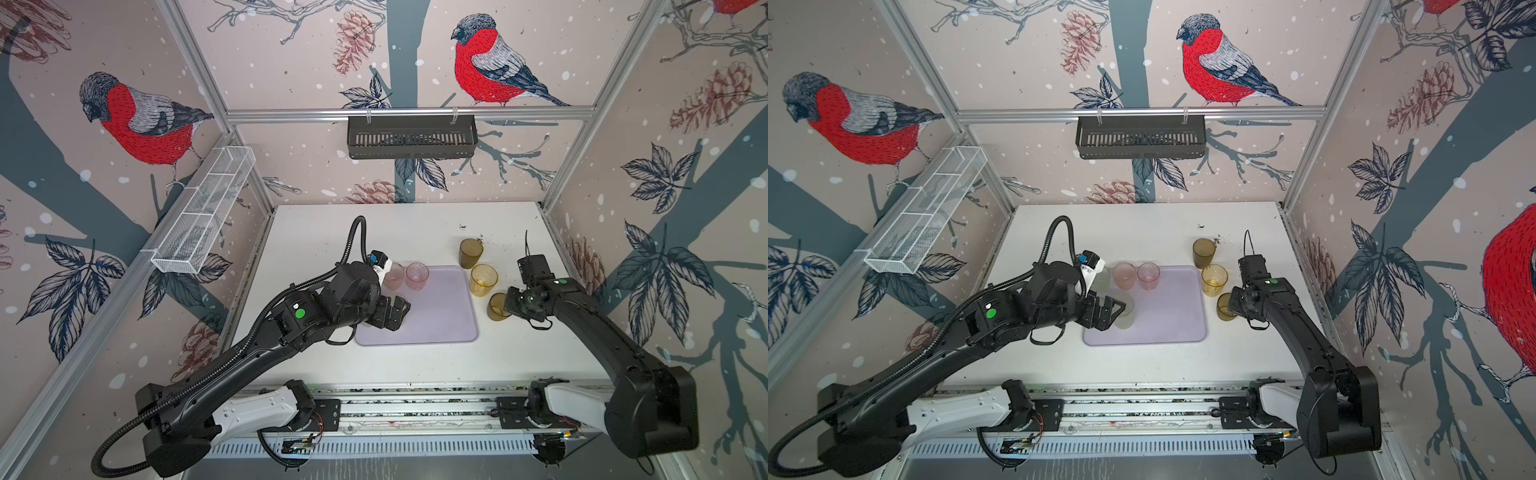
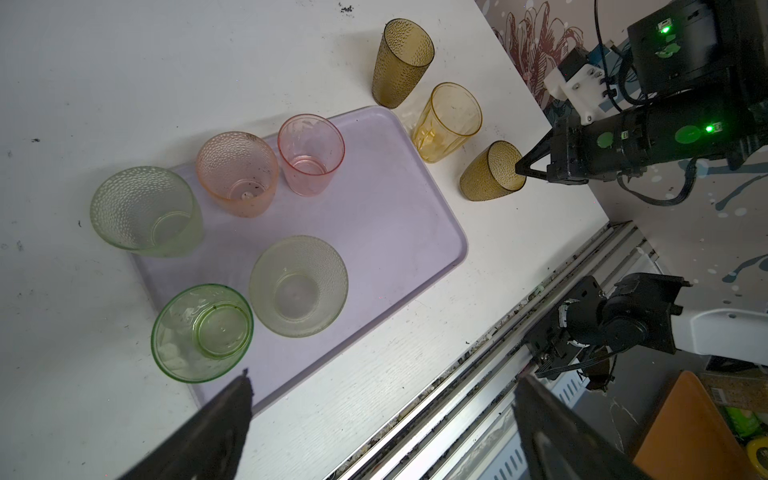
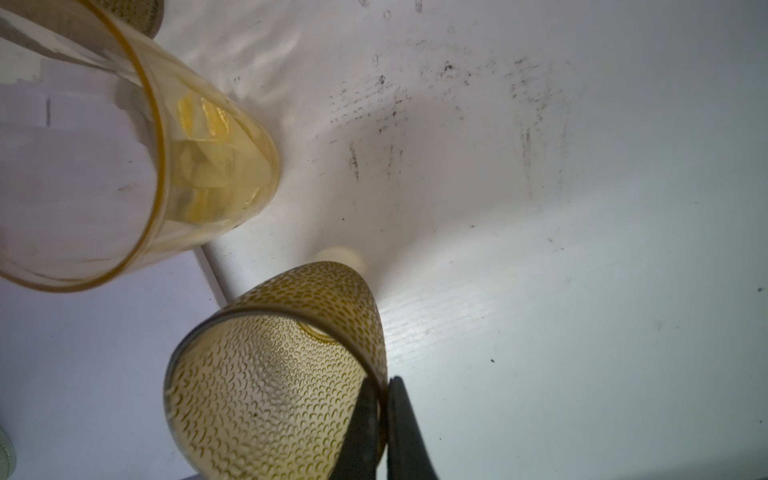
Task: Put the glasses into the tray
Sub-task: 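Lift the short amber cup with the right gripper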
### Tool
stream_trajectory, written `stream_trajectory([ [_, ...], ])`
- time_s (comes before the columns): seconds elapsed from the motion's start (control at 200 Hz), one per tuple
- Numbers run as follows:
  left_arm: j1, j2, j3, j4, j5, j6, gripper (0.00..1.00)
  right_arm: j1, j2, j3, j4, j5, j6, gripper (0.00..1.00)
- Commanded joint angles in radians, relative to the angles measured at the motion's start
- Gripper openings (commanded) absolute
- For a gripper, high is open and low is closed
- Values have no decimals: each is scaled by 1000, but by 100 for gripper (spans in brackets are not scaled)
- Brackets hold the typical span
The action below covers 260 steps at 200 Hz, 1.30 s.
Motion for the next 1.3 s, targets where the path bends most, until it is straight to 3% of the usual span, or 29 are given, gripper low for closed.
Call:
stream_trajectory([
  [0.0,0,4,6,22,8,25,97,6,-15,-4,-20,6,19,2],
  [0.525,9,33,3,25,10,38,98,74,-61,40,-96,36,54,1],
  [1.296,35,12,-13,11,30,-2,98,403,-56,240,-274,148,210,0],
])
